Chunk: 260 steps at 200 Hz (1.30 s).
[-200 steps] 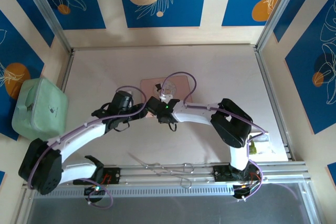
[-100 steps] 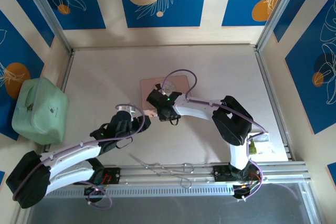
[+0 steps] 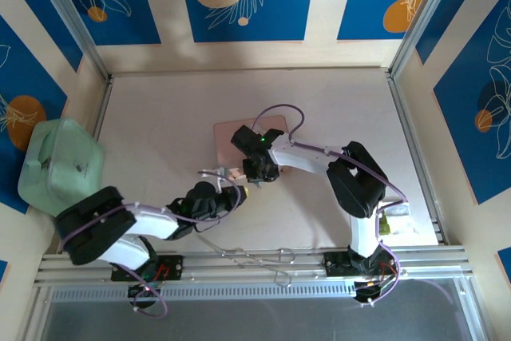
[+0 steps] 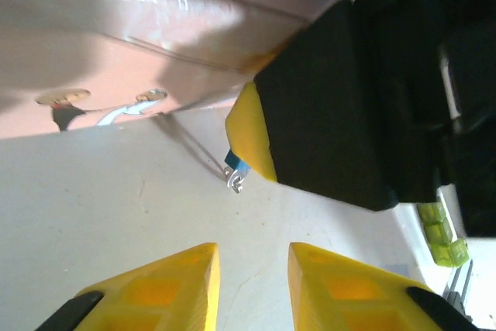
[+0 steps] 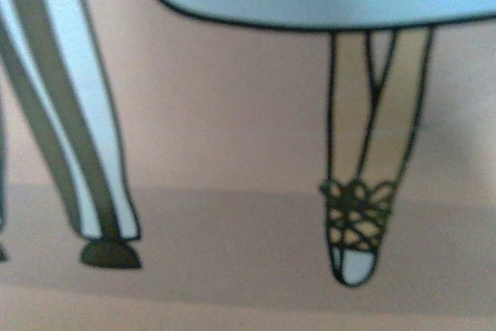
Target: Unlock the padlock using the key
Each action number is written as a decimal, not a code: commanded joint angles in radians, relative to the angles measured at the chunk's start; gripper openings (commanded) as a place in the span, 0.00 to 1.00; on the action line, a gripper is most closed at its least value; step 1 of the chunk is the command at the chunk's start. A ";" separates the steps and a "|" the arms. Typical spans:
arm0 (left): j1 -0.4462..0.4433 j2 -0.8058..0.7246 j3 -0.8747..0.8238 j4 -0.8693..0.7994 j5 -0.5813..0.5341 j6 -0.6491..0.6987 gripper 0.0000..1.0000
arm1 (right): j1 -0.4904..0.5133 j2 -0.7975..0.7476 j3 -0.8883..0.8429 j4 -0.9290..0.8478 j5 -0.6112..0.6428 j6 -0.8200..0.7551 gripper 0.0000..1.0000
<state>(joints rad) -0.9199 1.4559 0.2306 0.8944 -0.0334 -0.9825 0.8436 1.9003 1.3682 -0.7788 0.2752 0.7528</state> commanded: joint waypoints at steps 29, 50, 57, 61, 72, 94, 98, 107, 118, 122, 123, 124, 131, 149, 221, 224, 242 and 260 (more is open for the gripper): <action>-0.031 0.333 -0.031 0.514 0.018 -0.044 0.34 | -0.017 -0.004 -0.002 -0.028 -0.114 -0.007 0.16; -0.037 0.333 -0.017 0.512 0.007 0.014 0.44 | -0.018 -0.005 -0.004 -0.031 -0.120 -0.007 0.16; -0.037 0.320 -0.021 0.501 -0.016 0.025 0.48 | -0.020 -0.005 -0.006 -0.029 -0.123 -0.007 0.16; -0.036 0.310 -0.022 0.487 -0.027 0.031 0.50 | -0.021 -0.004 -0.007 -0.030 -0.126 -0.007 0.16; -0.034 0.283 -0.011 0.426 -0.039 0.052 0.53 | -0.024 -0.005 -0.010 -0.029 -0.134 -0.009 0.16; -0.033 0.267 0.056 0.295 -0.017 0.080 0.45 | -0.029 -0.002 -0.006 -0.033 -0.142 -0.010 0.16; -0.033 0.269 0.060 0.295 -0.018 0.080 0.44 | -0.029 -0.001 -0.005 -0.033 -0.143 -0.012 0.16; -0.030 0.275 0.062 0.303 -0.030 0.078 0.43 | -0.031 0.001 -0.003 -0.037 -0.146 -0.012 0.17; -0.023 0.283 0.061 0.308 -0.038 0.070 0.43 | -0.032 0.000 -0.003 -0.037 -0.152 -0.011 0.17; -0.018 0.287 0.061 0.312 -0.036 0.071 0.43 | -0.032 -0.001 -0.003 -0.038 -0.154 -0.010 0.17; -0.018 0.288 0.061 0.312 -0.035 0.070 0.43 | -0.032 -0.001 -0.003 -0.038 -0.154 -0.010 0.17; -0.017 0.289 0.061 0.314 -0.034 0.070 0.43 | -0.032 -0.001 -0.003 -0.037 -0.154 -0.010 0.17; -0.012 0.297 0.061 0.323 -0.029 0.067 0.43 | -0.032 -0.003 -0.003 -0.034 -0.161 -0.010 0.17; -0.006 0.316 0.068 0.338 -0.020 0.060 0.38 | -0.033 -0.003 -0.004 -0.032 -0.171 -0.008 0.17; 0.011 0.333 0.060 0.355 -0.024 0.067 0.39 | -0.049 -0.018 -0.034 0.004 -0.241 -0.006 0.17; 0.012 0.340 0.062 0.358 -0.020 0.066 0.39 | -0.048 -0.018 -0.035 0.005 -0.243 -0.004 0.17; 0.024 0.378 0.069 0.411 -0.007 0.049 0.38 | -0.051 -0.024 -0.041 0.012 -0.253 -0.005 0.17; 0.041 0.411 0.076 0.460 0.014 0.030 0.36 | -0.054 -0.030 -0.041 0.012 -0.260 -0.003 0.17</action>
<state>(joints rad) -0.9051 1.8206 0.2935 1.2716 -0.0513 -0.9340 0.7895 1.8870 1.3518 -0.7589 0.1127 0.7513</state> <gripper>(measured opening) 0.373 0.207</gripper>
